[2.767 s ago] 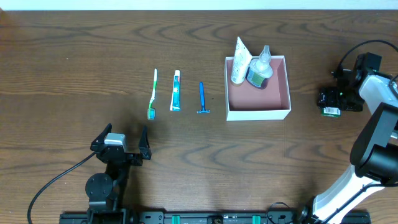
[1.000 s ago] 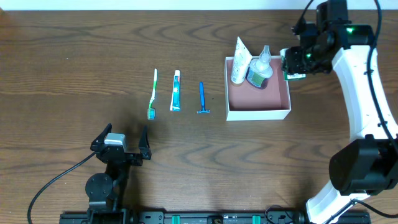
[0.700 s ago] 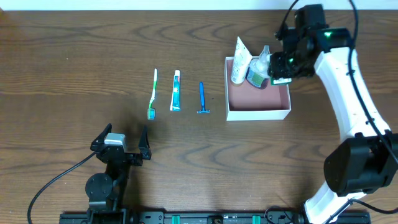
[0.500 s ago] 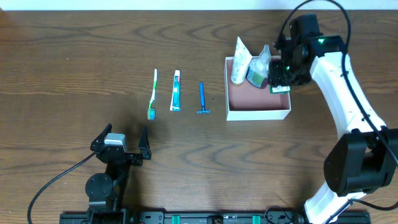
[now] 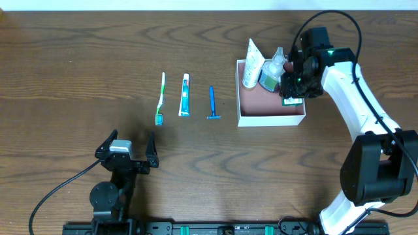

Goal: Pack container
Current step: 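Lower the soap package into the box, release, retract right arm, then raise the left arm and move its gripper over the toothpaste tube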

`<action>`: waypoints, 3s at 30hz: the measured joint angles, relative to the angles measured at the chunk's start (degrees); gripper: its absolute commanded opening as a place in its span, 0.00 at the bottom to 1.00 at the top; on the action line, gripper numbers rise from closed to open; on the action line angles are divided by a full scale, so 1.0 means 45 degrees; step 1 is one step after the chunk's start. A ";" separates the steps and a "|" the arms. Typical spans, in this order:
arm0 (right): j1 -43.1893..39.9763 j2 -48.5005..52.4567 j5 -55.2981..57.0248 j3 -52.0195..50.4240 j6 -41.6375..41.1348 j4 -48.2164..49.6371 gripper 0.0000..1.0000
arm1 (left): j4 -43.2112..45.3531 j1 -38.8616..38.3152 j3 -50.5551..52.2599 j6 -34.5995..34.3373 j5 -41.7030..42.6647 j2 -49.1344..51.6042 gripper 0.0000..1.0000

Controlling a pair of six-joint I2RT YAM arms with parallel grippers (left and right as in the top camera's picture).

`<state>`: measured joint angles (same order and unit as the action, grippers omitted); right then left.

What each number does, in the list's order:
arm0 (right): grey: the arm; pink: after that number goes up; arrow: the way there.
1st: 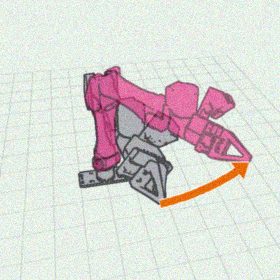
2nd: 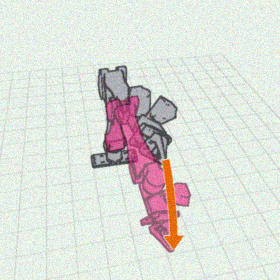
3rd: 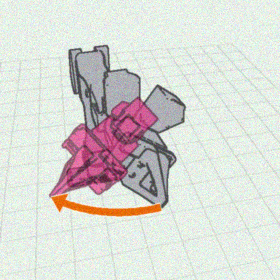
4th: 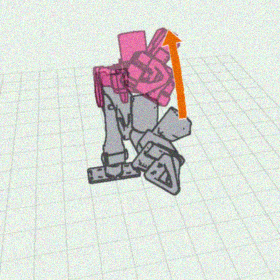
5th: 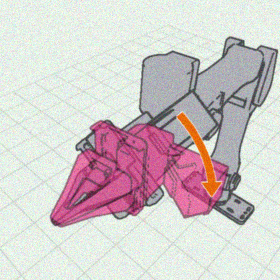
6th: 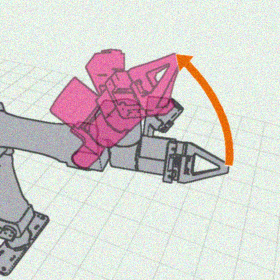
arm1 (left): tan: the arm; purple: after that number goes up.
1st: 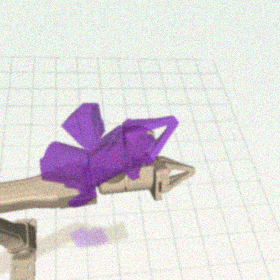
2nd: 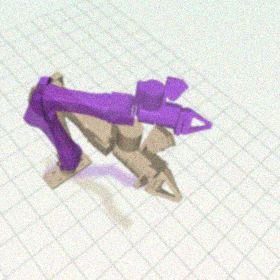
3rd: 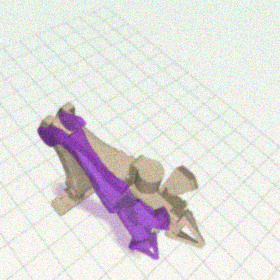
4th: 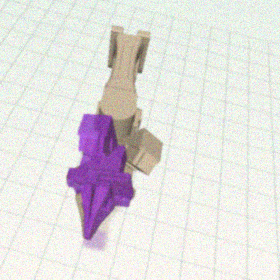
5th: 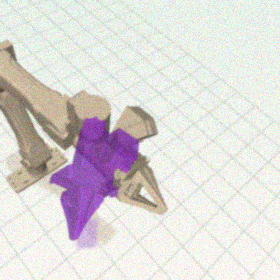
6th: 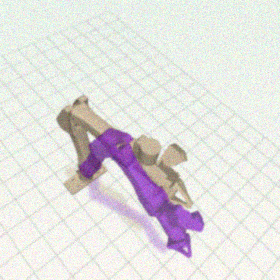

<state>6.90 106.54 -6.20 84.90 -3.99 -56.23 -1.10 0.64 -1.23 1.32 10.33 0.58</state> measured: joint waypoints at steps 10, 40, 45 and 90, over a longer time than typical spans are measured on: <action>0.0000 0.0005 0.0049 -0.0121 -0.0078 0.0209 0.59 | 0.0000 0.0000 0.0000 0.0000 0.0000 0.0000 0.98; -0.3648 0.0170 0.1005 0.6611 0.0690 -0.3876 0.99 | 0.0000 0.0000 0.0000 0.0000 0.0000 0.0000 0.98; -0.5207 0.0214 0.1229 0.6266 0.0714 -0.3818 0.99 | 0.0000 0.0000 0.0000 0.0000 0.0000 0.0000 0.98; -0.6178 0.0534 0.1025 0.2093 0.0199 -0.0311 0.99 | -0.6921 0.0000 -0.9287 0.0345 0.4177 0.7587 0.98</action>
<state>-20.91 108.95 -1.58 94.32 -3.09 -57.63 -32.25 0.64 -43.03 2.87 29.12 34.72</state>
